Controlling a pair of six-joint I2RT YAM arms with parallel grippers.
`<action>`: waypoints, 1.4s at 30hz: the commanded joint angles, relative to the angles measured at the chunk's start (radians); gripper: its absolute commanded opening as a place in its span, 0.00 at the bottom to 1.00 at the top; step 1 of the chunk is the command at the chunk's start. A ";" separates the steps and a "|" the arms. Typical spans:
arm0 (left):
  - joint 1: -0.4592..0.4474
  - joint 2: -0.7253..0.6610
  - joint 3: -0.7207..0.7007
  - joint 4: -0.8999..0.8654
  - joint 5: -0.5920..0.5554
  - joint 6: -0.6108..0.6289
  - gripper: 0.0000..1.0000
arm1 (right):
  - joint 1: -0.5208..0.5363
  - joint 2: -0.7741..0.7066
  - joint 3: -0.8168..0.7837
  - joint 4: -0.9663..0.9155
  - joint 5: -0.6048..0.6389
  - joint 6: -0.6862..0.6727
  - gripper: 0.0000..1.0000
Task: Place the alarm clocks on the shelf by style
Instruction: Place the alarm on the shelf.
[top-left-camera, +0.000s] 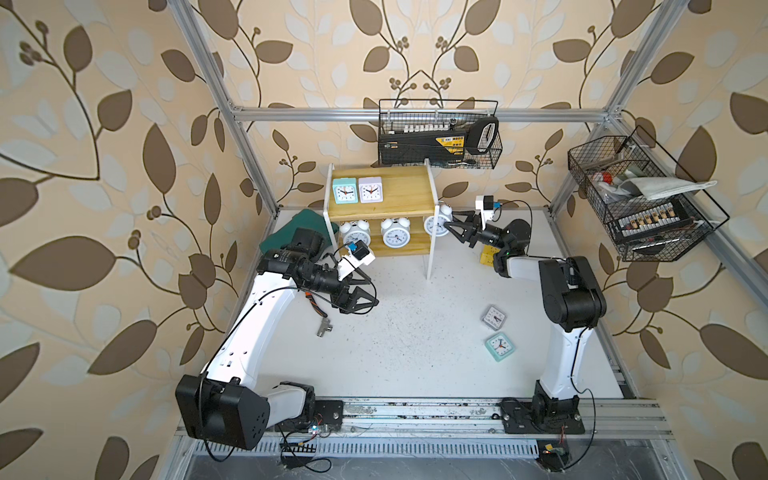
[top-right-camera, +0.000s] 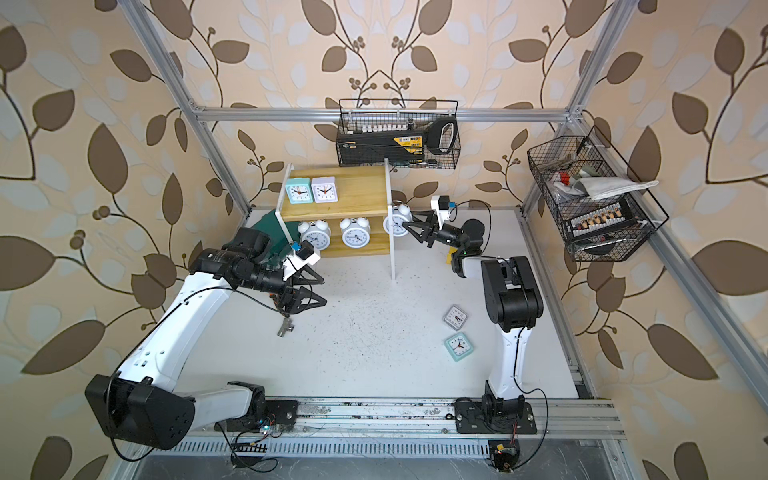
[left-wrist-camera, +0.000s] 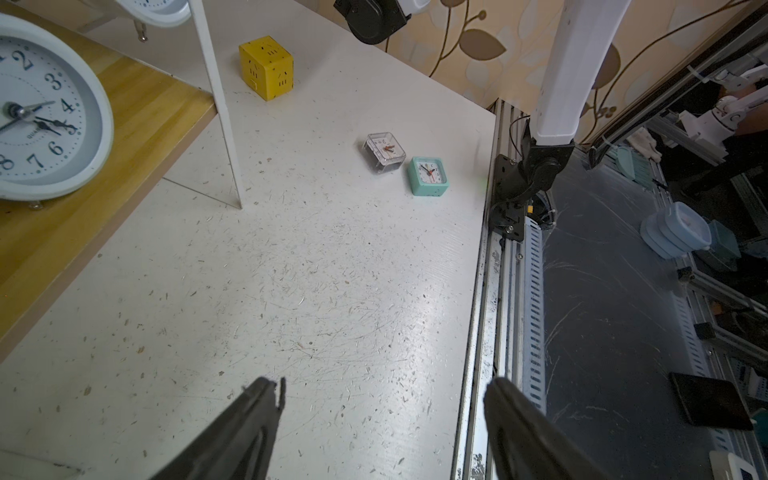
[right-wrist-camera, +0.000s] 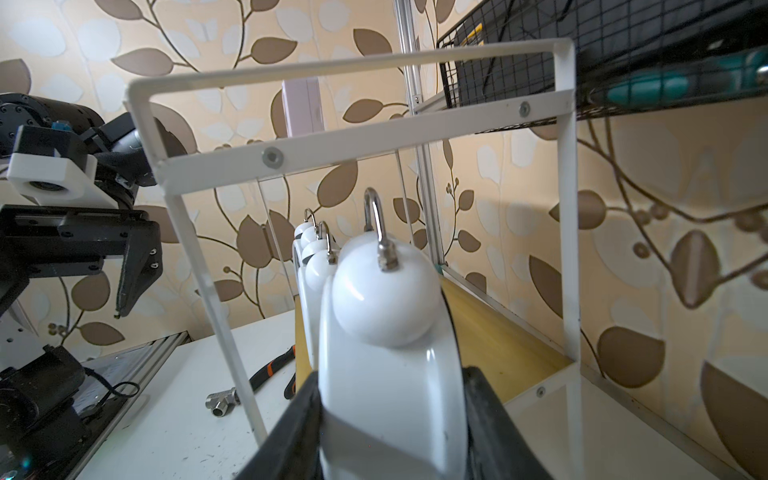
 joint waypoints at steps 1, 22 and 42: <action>0.016 -0.029 -0.008 0.000 0.044 -0.015 0.81 | 0.014 0.020 0.054 0.032 -0.016 -0.017 0.22; 0.042 -0.049 -0.027 0.009 0.053 -0.022 0.81 | 0.055 0.109 0.116 0.051 -0.048 -0.059 0.23; 0.063 -0.060 -0.040 0.011 0.058 -0.027 0.81 | 0.092 0.131 0.154 0.008 -0.060 -0.097 0.23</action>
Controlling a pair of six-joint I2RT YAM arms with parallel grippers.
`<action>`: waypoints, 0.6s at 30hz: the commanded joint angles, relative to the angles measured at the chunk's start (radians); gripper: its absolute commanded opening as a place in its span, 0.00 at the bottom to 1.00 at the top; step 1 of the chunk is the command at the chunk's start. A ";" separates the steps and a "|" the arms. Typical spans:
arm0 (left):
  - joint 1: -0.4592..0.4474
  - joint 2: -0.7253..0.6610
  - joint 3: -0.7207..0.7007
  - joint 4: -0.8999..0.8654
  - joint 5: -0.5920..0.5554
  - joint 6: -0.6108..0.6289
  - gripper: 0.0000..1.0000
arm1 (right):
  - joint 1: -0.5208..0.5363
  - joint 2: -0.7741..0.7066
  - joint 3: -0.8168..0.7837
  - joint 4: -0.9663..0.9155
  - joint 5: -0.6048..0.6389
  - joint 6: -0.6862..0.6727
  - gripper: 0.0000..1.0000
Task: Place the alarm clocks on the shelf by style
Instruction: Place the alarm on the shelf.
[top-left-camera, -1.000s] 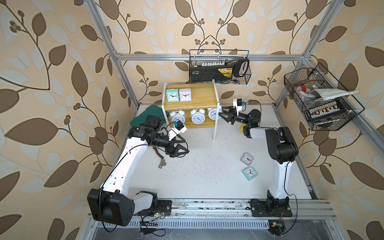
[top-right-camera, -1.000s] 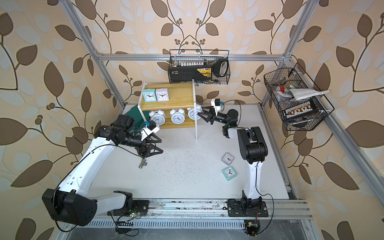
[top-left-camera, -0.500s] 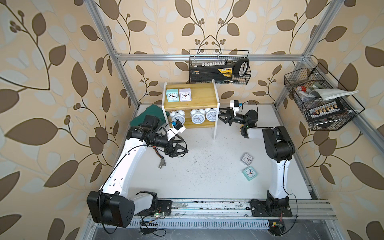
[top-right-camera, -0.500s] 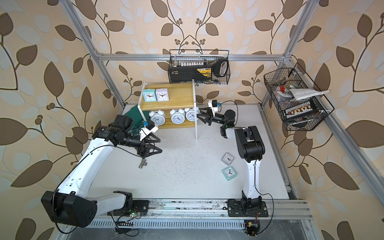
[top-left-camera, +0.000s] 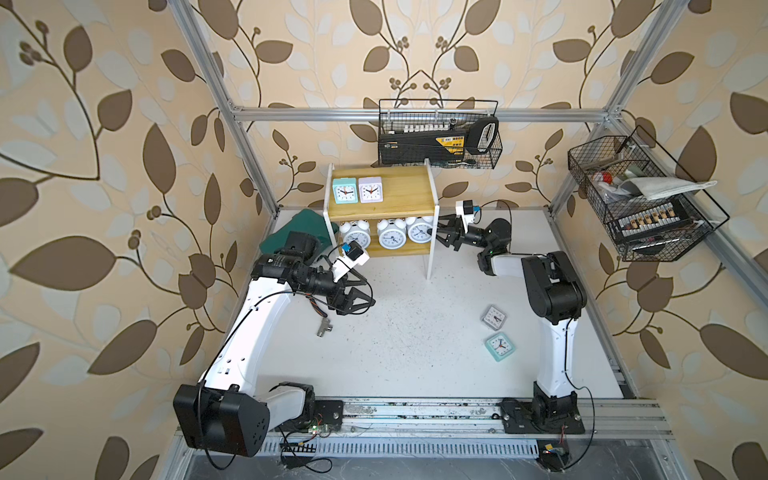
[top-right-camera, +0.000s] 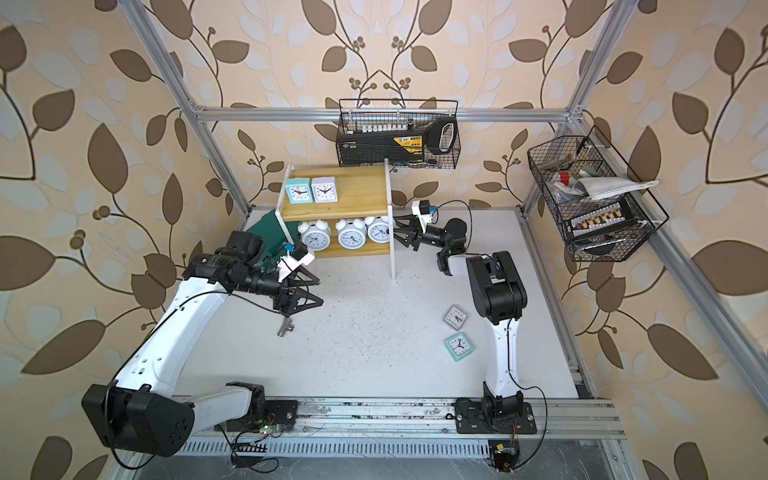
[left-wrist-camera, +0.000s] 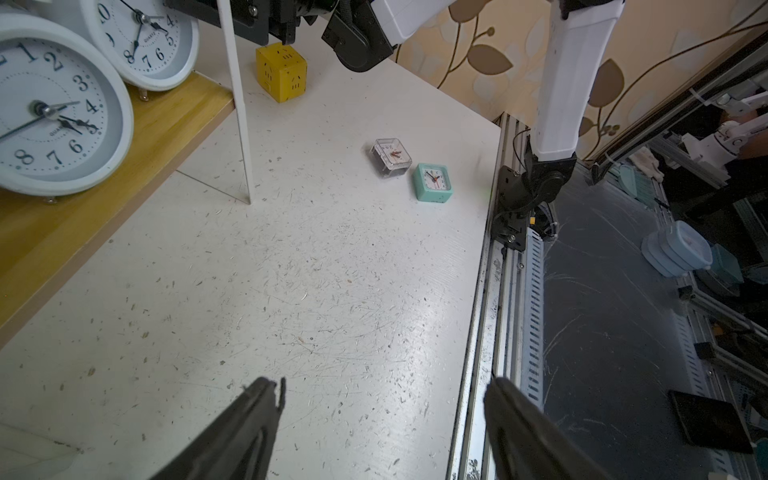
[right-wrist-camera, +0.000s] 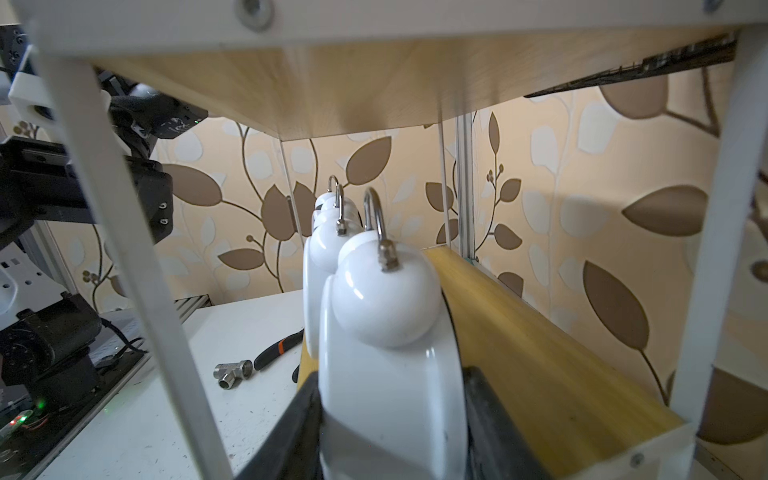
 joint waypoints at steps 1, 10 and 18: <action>0.012 -0.024 -0.004 0.001 0.038 -0.009 0.81 | 0.012 0.023 0.043 0.015 -0.014 -0.015 0.23; 0.024 -0.029 -0.003 -0.002 0.043 -0.009 0.81 | 0.019 0.034 0.047 0.013 -0.003 -0.026 0.24; 0.027 -0.027 0.000 -0.002 0.047 -0.009 0.81 | 0.012 0.032 0.037 0.025 0.018 -0.018 0.37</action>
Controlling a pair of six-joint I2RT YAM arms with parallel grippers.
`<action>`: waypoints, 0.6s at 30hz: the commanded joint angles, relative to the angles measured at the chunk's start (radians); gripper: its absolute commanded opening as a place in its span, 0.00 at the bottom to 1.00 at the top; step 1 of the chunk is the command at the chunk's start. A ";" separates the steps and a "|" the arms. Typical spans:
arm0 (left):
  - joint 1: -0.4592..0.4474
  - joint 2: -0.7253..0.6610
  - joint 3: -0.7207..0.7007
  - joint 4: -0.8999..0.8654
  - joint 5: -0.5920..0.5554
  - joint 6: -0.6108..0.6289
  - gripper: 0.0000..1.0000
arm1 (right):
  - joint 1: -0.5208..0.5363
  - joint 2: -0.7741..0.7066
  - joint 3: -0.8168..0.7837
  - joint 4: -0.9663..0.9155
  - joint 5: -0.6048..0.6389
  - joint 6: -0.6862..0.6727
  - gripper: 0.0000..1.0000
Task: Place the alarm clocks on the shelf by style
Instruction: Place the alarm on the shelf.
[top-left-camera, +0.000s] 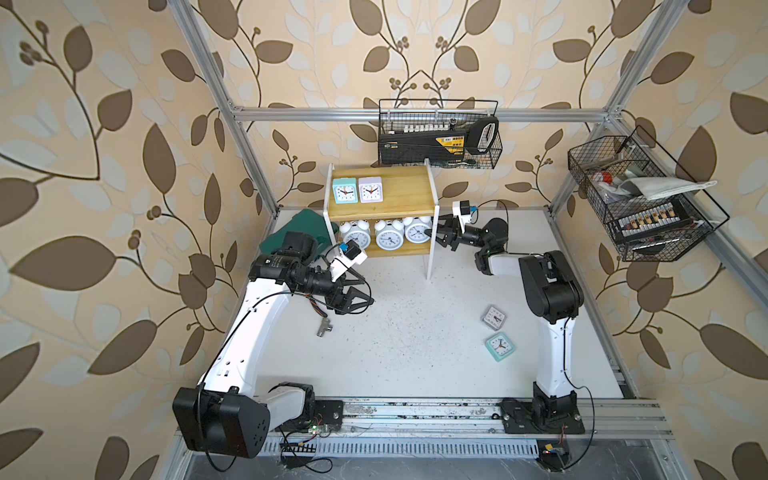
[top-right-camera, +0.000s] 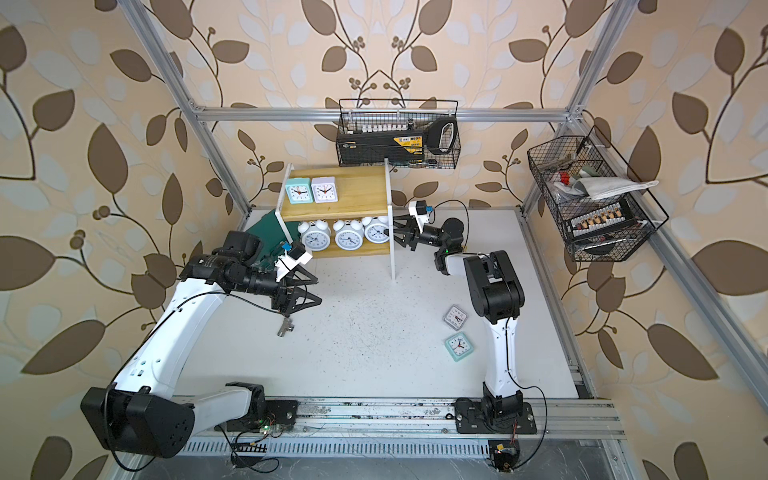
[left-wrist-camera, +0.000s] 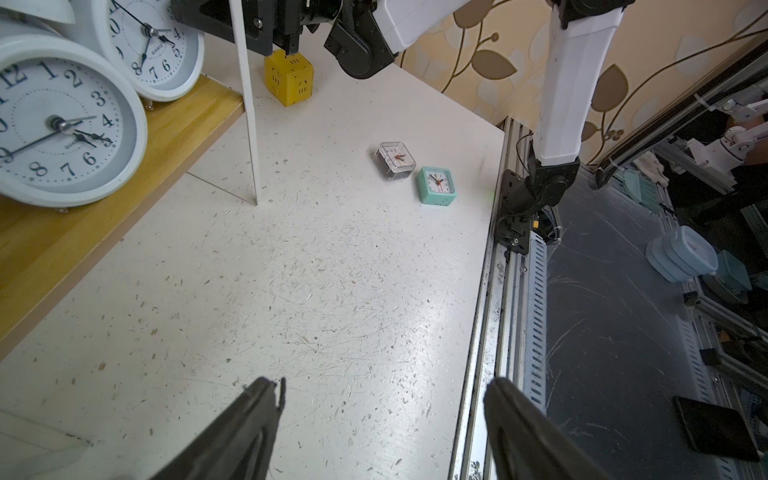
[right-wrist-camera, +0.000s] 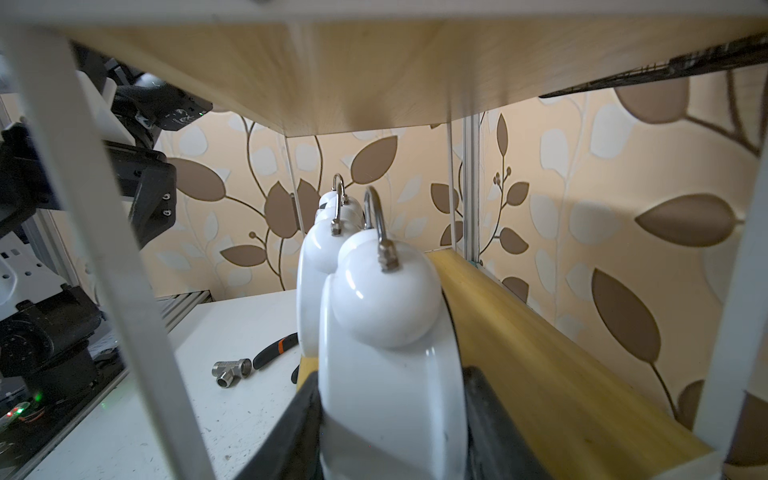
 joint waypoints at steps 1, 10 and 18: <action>0.015 -0.021 -0.001 -0.003 0.044 -0.007 0.81 | -0.002 0.017 0.021 0.025 0.017 0.006 0.38; 0.018 -0.024 -0.004 -0.006 0.047 0.001 0.81 | -0.031 -0.006 0.007 0.005 -0.004 0.039 0.57; 0.025 -0.027 -0.001 -0.007 0.052 0.001 0.81 | -0.027 -0.027 -0.002 -0.049 -0.019 0.012 0.60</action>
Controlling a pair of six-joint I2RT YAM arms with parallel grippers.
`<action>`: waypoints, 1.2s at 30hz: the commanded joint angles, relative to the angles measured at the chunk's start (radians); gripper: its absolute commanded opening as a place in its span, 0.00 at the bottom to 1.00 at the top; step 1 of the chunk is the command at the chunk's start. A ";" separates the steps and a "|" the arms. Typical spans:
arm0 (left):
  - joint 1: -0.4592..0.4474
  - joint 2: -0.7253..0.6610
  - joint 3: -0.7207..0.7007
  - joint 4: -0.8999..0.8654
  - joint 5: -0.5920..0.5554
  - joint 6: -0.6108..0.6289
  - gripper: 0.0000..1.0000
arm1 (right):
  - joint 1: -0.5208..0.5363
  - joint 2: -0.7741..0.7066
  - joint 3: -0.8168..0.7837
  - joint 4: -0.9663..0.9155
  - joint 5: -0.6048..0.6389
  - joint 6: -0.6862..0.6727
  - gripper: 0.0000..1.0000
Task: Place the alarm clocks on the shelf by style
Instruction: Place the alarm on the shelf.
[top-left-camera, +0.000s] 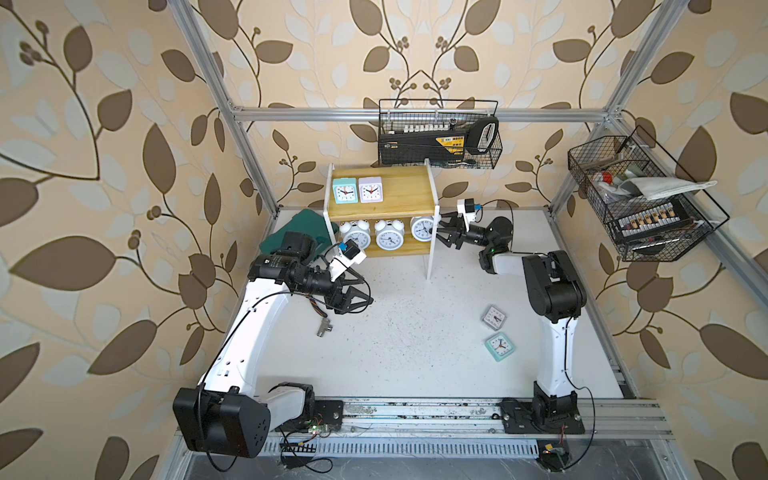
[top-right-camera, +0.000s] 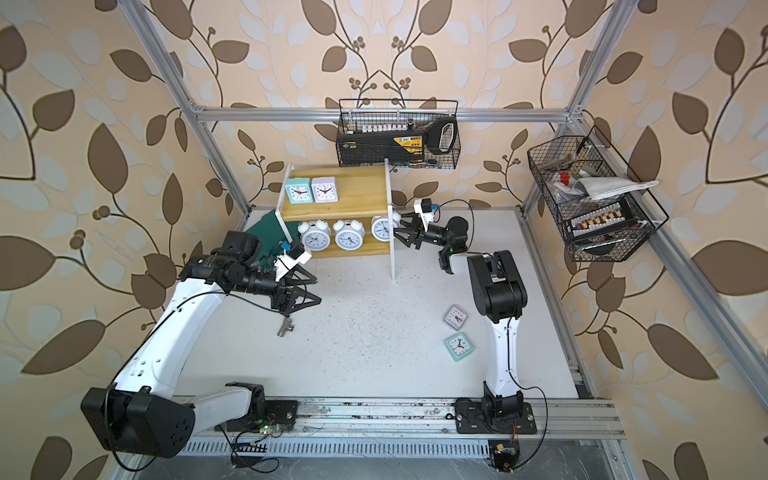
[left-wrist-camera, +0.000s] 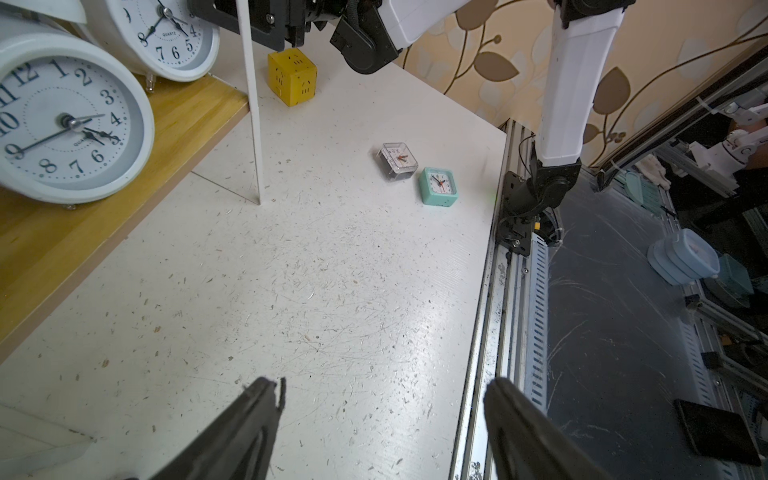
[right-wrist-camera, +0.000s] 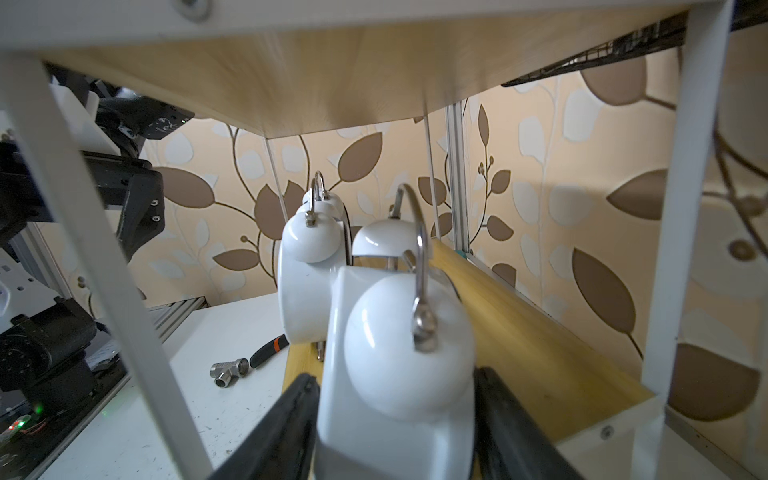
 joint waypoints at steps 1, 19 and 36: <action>0.013 -0.028 -0.003 -0.007 0.050 0.000 0.81 | 0.006 -0.027 -0.002 -0.008 -0.017 -0.010 0.61; 0.024 -0.036 -0.018 -0.001 0.057 0.002 0.81 | 0.037 -0.042 0.008 -0.081 -0.048 -0.083 0.46; 0.032 -0.036 -0.024 0.003 0.060 0.006 0.81 | 0.029 -0.064 0.029 -0.189 -0.054 -0.099 0.60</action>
